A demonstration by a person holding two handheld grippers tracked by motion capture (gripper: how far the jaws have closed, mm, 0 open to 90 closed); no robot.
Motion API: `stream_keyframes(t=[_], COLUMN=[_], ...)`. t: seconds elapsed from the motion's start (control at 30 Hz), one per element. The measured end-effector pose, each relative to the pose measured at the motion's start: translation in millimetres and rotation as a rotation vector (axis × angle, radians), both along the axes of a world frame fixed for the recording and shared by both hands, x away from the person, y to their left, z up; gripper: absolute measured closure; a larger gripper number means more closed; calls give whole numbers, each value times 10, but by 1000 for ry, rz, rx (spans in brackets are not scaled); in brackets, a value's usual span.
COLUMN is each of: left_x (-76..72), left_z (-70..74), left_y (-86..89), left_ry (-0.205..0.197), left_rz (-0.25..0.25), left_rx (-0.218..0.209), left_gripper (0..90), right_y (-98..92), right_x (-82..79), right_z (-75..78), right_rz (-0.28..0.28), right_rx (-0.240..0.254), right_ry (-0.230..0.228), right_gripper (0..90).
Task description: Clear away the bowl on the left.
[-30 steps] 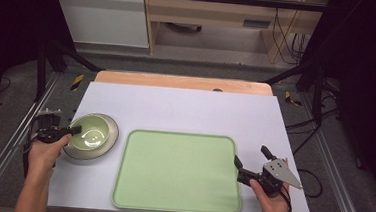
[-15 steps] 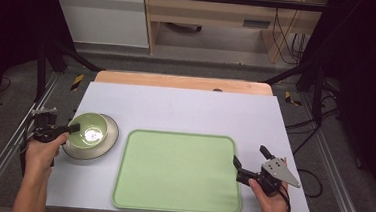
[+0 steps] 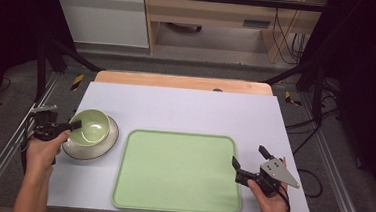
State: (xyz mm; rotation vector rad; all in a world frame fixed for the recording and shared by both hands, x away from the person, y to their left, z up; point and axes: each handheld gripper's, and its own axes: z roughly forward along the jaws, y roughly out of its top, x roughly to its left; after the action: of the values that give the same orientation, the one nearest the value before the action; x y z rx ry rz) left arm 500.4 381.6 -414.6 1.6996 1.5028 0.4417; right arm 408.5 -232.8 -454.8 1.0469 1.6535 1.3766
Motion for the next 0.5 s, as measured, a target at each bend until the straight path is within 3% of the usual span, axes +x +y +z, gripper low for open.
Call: stream_keyframes(t=[0.33, 0.5], left_x=[-10, -17], left_z=[59, 116], left_y=[-57, -128], left_ry=[-24, -36], left_rz=[-21, -37], left_rx=[-21, -3], left_gripper=[826, 827], right_y=[-4, -4], right_x=[2, 5], right_z=[-2, -3], right_rz=[2, 0], right_rx=[-5, -3], right_ry=[0, 4], right_gripper=[37, 36])
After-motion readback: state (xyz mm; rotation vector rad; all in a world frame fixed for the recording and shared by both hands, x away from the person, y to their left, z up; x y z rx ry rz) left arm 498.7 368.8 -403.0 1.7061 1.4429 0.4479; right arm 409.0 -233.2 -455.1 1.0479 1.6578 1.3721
